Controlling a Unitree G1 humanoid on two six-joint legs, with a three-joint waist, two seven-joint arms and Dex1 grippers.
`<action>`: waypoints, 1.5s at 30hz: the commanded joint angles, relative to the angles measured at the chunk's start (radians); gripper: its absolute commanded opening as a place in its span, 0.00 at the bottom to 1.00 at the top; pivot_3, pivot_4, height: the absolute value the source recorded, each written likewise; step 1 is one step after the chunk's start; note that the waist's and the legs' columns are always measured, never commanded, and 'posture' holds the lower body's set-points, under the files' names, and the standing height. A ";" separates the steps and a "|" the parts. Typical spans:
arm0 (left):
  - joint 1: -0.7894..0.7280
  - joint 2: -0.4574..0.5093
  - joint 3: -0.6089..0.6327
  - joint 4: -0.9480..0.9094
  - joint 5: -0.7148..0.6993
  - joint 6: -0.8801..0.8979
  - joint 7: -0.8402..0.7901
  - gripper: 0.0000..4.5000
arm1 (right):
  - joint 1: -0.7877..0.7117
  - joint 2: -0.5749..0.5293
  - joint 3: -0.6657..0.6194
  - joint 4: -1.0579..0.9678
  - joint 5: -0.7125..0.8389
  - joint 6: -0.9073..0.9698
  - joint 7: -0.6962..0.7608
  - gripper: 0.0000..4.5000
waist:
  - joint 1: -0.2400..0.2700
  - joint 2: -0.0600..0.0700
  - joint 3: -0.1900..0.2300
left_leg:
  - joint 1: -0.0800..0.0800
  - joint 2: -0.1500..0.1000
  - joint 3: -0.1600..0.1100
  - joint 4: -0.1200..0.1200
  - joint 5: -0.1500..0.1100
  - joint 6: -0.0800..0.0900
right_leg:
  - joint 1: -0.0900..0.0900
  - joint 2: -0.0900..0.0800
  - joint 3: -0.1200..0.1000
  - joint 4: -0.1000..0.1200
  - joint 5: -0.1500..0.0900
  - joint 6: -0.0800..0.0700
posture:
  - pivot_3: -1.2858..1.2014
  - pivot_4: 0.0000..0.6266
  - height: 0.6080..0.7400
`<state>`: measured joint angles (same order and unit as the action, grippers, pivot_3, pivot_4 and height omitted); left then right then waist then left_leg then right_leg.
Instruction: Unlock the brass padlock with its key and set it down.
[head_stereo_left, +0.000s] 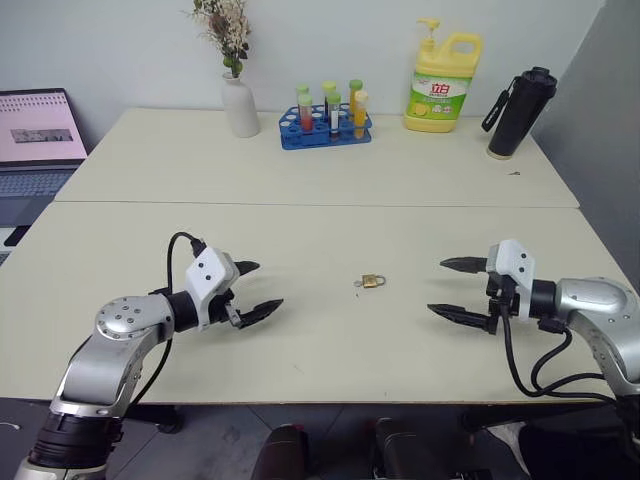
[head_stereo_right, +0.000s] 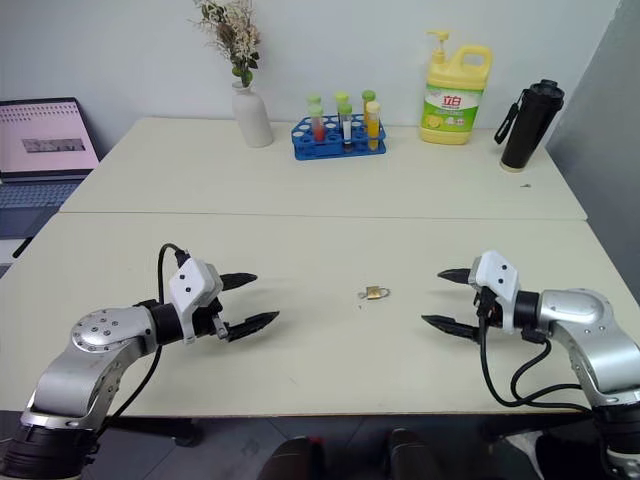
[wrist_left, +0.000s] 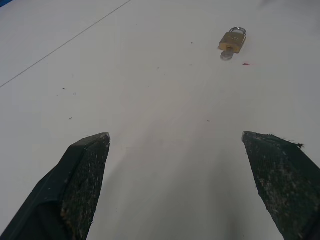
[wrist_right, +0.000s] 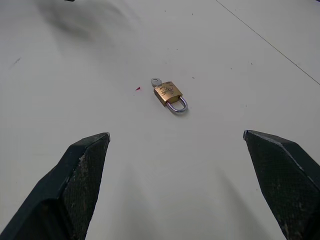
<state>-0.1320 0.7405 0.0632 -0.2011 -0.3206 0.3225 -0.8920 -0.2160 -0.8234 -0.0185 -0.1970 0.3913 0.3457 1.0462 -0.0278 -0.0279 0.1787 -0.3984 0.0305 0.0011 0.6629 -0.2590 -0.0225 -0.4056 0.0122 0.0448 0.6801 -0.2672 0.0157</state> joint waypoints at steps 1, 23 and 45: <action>-0.015 -0.004 0.000 -0.002 -0.009 -0.031 -0.026 0.98 | -0.007 -0.015 -0.017 -0.016 -0.009 -0.033 0.018 1.00 | 0.000 0.000 0.000 | 0.000 0.000 0.000 0.000 0.000 0.000 | 0.000 0.000 0.000 0.000 0.000 0.000 | 0.52 0.24 1.00; -0.056 -0.020 0.013 0.099 0.029 -0.234 -0.071 0.98 | -0.003 -0.018 -0.002 0.009 -0.054 -0.075 0.068 1.00 | 0.000 0.000 0.000 | 0.000 0.000 0.000 0.000 0.000 0.000 | 0.000 0.000 0.000 0.000 0.000 0.000 | 0.52 0.24 1.00; -0.104 0.039 -0.072 -0.045 0.009 -0.170 -0.212 0.98 | -0.518 0.259 0.386 0.458 -0.274 -0.027 0.113 1.00 | -0.002 0.000 0.000 | -0.001 -0.001 0.001 0.001 0.000 0.000 | -0.001 0.002 -0.002 0.000 0.003 -0.004 | 0.52 0.24 1.00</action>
<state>-0.2291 0.7714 -0.0060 -0.2278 -0.3206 0.1755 -1.1051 -0.7120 -0.5704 0.3575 0.2195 0.1360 0.3684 1.1382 -0.0299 -0.0276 0.1789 -0.3994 0.0292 0.0025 0.6636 -0.2591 -0.0223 -0.4069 0.0143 0.0433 0.6805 -0.2644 0.0110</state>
